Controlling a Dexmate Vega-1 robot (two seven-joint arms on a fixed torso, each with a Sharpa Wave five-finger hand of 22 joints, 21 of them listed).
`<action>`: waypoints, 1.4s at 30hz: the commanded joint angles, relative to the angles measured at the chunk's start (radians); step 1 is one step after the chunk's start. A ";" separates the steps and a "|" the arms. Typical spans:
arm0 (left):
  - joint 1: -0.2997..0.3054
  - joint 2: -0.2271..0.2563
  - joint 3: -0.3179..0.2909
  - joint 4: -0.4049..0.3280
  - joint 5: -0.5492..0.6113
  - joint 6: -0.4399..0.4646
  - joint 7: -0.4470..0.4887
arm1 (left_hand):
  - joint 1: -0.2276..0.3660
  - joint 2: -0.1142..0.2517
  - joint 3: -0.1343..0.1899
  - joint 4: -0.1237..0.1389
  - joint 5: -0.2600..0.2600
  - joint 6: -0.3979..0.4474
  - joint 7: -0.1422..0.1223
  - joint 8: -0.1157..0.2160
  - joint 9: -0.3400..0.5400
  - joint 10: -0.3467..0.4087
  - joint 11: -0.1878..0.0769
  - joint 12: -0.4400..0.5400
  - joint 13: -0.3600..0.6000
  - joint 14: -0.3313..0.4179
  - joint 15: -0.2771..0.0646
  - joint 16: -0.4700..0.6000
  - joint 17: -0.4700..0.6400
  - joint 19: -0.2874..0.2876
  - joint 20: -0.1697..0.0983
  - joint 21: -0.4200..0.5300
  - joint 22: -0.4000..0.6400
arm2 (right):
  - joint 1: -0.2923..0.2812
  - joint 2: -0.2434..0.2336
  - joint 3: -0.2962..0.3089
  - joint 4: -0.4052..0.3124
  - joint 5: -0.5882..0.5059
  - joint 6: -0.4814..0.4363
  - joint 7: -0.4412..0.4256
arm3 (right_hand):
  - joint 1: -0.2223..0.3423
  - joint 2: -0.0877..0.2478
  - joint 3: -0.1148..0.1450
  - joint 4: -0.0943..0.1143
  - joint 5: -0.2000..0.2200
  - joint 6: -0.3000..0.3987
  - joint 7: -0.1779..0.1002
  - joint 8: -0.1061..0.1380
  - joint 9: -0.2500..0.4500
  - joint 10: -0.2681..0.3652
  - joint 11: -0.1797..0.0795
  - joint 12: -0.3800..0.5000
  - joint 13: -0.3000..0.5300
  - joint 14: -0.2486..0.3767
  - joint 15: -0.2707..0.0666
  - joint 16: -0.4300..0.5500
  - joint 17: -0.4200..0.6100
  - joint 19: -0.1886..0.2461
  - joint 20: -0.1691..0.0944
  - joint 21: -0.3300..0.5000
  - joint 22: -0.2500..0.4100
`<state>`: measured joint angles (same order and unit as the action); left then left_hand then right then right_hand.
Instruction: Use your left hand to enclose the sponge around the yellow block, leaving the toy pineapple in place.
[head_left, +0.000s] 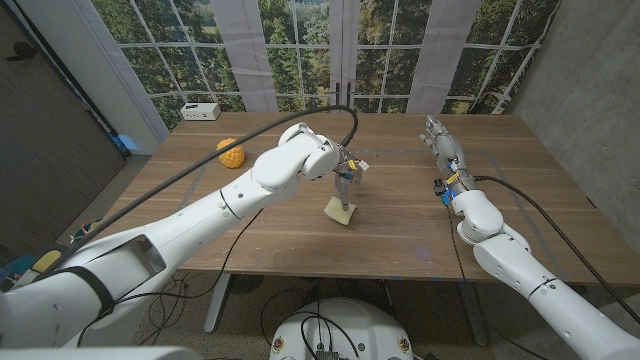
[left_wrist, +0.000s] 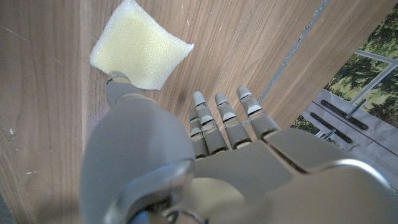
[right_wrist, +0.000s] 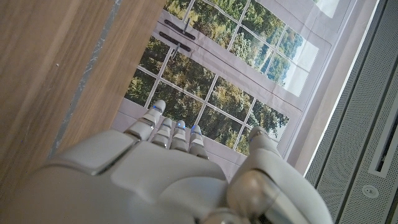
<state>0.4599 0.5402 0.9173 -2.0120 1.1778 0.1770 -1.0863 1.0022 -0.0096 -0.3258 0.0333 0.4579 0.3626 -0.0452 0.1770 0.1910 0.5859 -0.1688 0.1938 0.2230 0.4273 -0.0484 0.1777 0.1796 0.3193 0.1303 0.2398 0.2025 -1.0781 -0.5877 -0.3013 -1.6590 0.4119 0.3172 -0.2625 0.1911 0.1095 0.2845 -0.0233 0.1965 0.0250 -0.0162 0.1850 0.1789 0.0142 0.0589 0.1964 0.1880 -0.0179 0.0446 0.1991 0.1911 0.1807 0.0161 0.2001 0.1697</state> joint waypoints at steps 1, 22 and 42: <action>-0.060 -0.013 0.036 0.078 -0.035 -0.059 -0.031 | 0.022 0.000 -0.002 -0.013 0.016 -0.006 -0.024 0.005 0.003 0.007 -0.019 0.013 0.000 -0.007 -0.053 0.007 0.003 -0.003 -0.008 -0.001 0.003 | 0.004 0.007 -0.002 0.008 -0.008 0.000 -0.014 | -0.006 0.004 0.006 0.001 0.003 -0.003 -0.009 0.002 0.002 -0.003 -0.001 0.001 0.004 0.007 0.003 0.000 0.001 0.010 -0.002 -0.003 0.004; -0.093 -0.014 0.137 0.126 0.022 -0.099 -0.056 | 0.048 -0.010 -0.007 -0.022 0.063 -0.048 -0.019 0.009 0.004 -0.019 -0.013 0.019 -0.004 -0.023 -0.070 0.016 0.005 -0.010 -0.020 -0.002 0.003 | 0.012 0.019 -0.009 0.018 -0.018 -0.009 -0.033 | -0.015 0.005 0.003 0.008 0.003 0.001 -0.006 0.003 0.002 0.004 0.004 0.003 0.004 0.010 0.002 0.002 0.003 0.013 -0.003 -0.002 0.004; 0.011 0.048 0.101 0.017 0.023 -0.174 0.087 | 0.055 0.046 0.001 0.006 0.102 0.180 0.000 0.065 0.007 0.194 -0.020 0.105 -0.003 0.108 -0.139 0.038 0.001 0.072 -0.062 0.037 0.012 | 0.013 0.014 -0.006 0.016 -0.011 -0.013 -0.029 | -0.013 -0.001 0.003 0.006 0.003 0.004 -0.012 0.004 0.002 0.010 0.002 0.004 0.004 0.015 0.001 0.001 0.002 0.013 -0.002 -0.003 0.004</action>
<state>0.4224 0.5526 1.0320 -1.9220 1.1914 0.0502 -1.0693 1.0496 0.0233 -0.3228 0.0301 0.5523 0.4748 -0.0589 0.2250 0.1910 0.7076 -0.1857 0.2720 0.2110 0.5023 -0.0466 0.2043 0.1812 0.3723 0.0746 0.2632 0.2098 -1.0644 -0.5706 -0.3104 -1.6410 0.3966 0.3044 -0.2939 0.1792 0.1134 0.2885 -0.0192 0.1965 0.0250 -0.0162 0.1850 0.1789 0.0142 0.0589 0.1964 0.1880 -0.0088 0.0465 0.1991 0.1905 0.1860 0.0108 0.2001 0.1697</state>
